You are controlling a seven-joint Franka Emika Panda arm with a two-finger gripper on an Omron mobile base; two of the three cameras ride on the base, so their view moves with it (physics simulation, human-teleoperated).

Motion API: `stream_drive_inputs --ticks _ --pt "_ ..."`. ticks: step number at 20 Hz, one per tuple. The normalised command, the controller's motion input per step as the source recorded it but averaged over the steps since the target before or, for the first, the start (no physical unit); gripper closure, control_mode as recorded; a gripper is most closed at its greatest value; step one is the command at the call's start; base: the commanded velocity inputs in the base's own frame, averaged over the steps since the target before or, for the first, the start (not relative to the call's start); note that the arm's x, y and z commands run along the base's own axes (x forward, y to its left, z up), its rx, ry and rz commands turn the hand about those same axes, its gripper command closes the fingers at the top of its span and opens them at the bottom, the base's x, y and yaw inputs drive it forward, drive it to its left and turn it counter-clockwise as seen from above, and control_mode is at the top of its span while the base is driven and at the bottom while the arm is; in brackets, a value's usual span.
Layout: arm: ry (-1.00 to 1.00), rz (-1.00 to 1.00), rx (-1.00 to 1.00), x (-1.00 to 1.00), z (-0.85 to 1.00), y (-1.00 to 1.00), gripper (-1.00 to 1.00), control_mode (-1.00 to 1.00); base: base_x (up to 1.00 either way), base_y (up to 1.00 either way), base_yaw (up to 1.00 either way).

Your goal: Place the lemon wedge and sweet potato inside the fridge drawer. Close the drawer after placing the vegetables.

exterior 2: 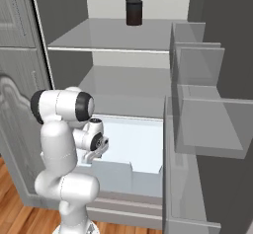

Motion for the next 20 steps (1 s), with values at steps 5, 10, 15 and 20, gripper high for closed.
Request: stream_drive_inputs --ticks 5,10,15,20 --pt "-0.05 0.00 0.00 0.00 0.20 0.00 -1.00 -1.00 0.00 0.00 0.00" --pt "-0.08 0.00 0.00 0.00 0.69 0.00 -1.00 -1.00 0.00 0.00 0.00" --pt "-0.04 0.00 0.00 -0.05 0.82 -0.01 -1.00 -1.00 0.00 0.00 0.00" --pt "-0.07 -0.05 0.00 -0.43 0.78 -0.06 -1.00 -1.00 0.00 0.00 0.00"
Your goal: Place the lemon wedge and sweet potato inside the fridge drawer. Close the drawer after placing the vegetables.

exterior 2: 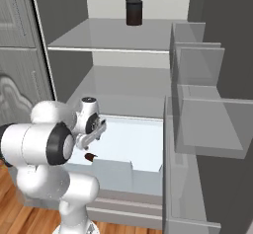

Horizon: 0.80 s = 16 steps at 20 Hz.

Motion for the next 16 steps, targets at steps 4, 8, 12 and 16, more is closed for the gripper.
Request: stream_drive_inputs --ticks 4,8,12,16 --pt "-0.10 -0.15 0.00 -0.79 0.61 -0.11 -1.00 -1.00 0.00 0.00 0.00" --pt "-0.11 -0.24 0.00 -0.93 0.50 -0.03 -1.00 -1.00 0.00 0.00 0.00" --pt "-0.06 -0.24 0.00 -0.71 0.54 -0.03 -1.00 -1.00 0.00 0.00 0.00" --pt "0.00 -0.20 0.00 -0.28 0.57 -0.02 -1.00 -1.00 0.00 0.00 0.00"
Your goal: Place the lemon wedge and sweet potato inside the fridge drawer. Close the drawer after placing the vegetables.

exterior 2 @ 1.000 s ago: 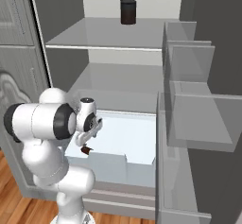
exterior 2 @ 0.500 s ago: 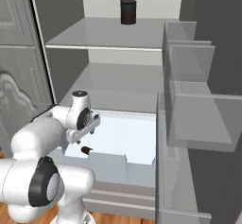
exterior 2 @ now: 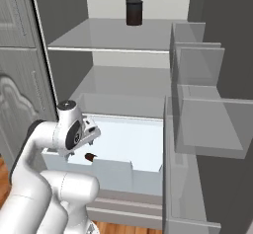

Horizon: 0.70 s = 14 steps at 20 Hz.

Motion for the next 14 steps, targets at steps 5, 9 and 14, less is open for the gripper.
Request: stream_drive_inputs --ticks 5,9,14 --pt "0.03 -0.07 0.00 -0.02 -0.01 -0.01 -1.00 -1.00 0.00 0.00 0.00" --pt "0.08 0.00 -0.01 0.05 -0.04 0.17 -1.00 -1.00 0.00 0.00 0.00" --pt "0.00 0.00 0.00 -0.06 0.00 0.00 -1.00 1.00 -0.59 0.00 -0.25"
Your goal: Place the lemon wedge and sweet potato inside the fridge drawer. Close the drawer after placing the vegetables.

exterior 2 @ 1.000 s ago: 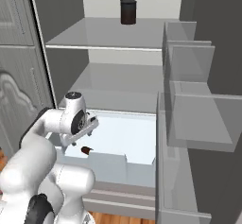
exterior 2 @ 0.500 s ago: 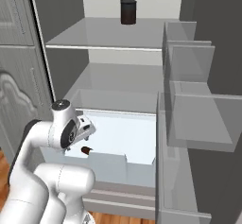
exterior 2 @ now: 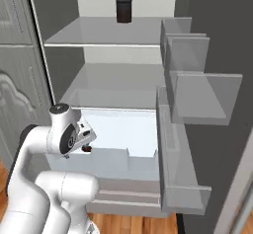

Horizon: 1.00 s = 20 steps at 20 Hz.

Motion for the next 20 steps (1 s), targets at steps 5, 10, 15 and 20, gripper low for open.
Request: stream_drive_inputs --ticks 5,10,15,20 --pt "0.00 0.00 0.00 0.00 0.00 0.00 -1.00 1.00 -0.87 0.00 -0.60" --pt "0.00 0.00 0.00 0.00 0.00 0.00 -1.00 1.00 -0.80 0.00 -0.70" --pt "0.00 0.00 0.00 0.00 0.00 0.00 -1.00 1.00 -0.51 -0.14 -0.77" --pt "0.00 0.00 0.00 0.00 0.00 0.00 -1.00 1.00 -0.32 -0.27 -0.79"
